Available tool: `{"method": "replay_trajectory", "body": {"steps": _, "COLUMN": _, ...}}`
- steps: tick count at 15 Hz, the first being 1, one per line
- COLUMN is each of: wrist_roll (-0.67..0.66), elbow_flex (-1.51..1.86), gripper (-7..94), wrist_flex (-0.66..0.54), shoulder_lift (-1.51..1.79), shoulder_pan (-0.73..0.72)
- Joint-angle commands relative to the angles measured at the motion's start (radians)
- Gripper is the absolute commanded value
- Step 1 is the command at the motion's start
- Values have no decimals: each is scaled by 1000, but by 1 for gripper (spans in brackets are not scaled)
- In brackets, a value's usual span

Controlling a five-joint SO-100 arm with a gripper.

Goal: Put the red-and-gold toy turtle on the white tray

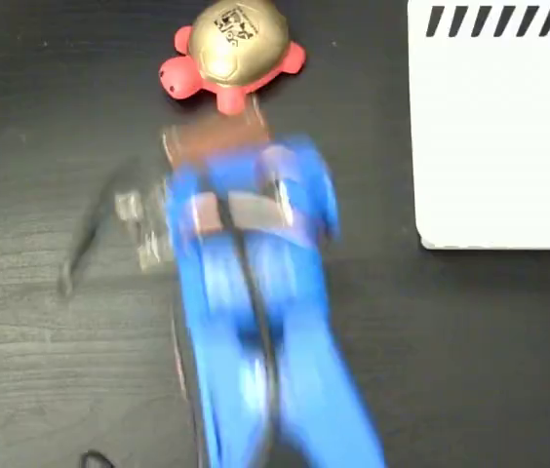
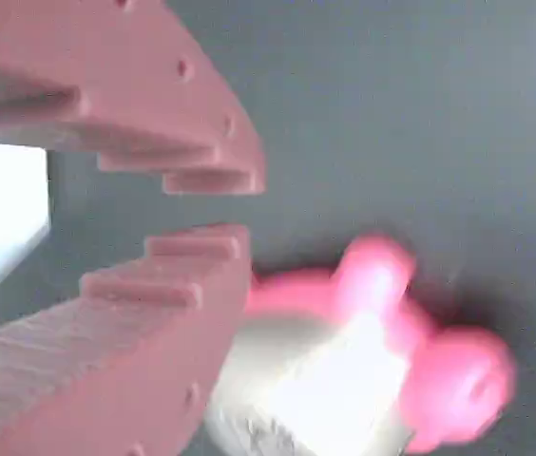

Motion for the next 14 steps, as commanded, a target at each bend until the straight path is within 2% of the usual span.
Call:
{"method": "replay_trajectory", "body": {"steps": 1, "wrist_roll": -17, "elbow_flex": -328, "gripper": 0, "wrist_flex": 8, "shoulder_lift": -189, "shoulder_pan": 49}}
{"method": "replay_trajectory", "body": {"steps": 3, "wrist_roll": -51, "elbow_flex": -543, "gripper": 0, "wrist_flex": 52, "shoulder_lift": -350, "shoulder_pan": 64}}
{"method": "replay_trajectory", "body": {"steps": 7, "wrist_roll": -146, "elbow_flex": -871, "gripper": 2, "wrist_flex": 262, "shoulder_lift": -568, "shoulder_pan": 32}}
{"method": "replay_trajectory", "body": {"steps": 8, "wrist_roll": -158, "elbow_flex": -930, "gripper": 18, "wrist_flex": 299, "shoulder_lift": -600, "shoulder_pan": 29}}
{"method": "replay_trajectory", "body": {"steps": 10, "wrist_roll": -186, "elbow_flex": -965, "gripper": 41, "wrist_flex": 327, "shoulder_lift": -635, "shoulder_pan": 29}}
{"method": "replay_trajectory", "body": {"steps": 14, "wrist_roll": -235, "elbow_flex": -1022, "gripper": 53, "wrist_flex": 344, "shoulder_lift": -733, "shoulder_pan": 74}}
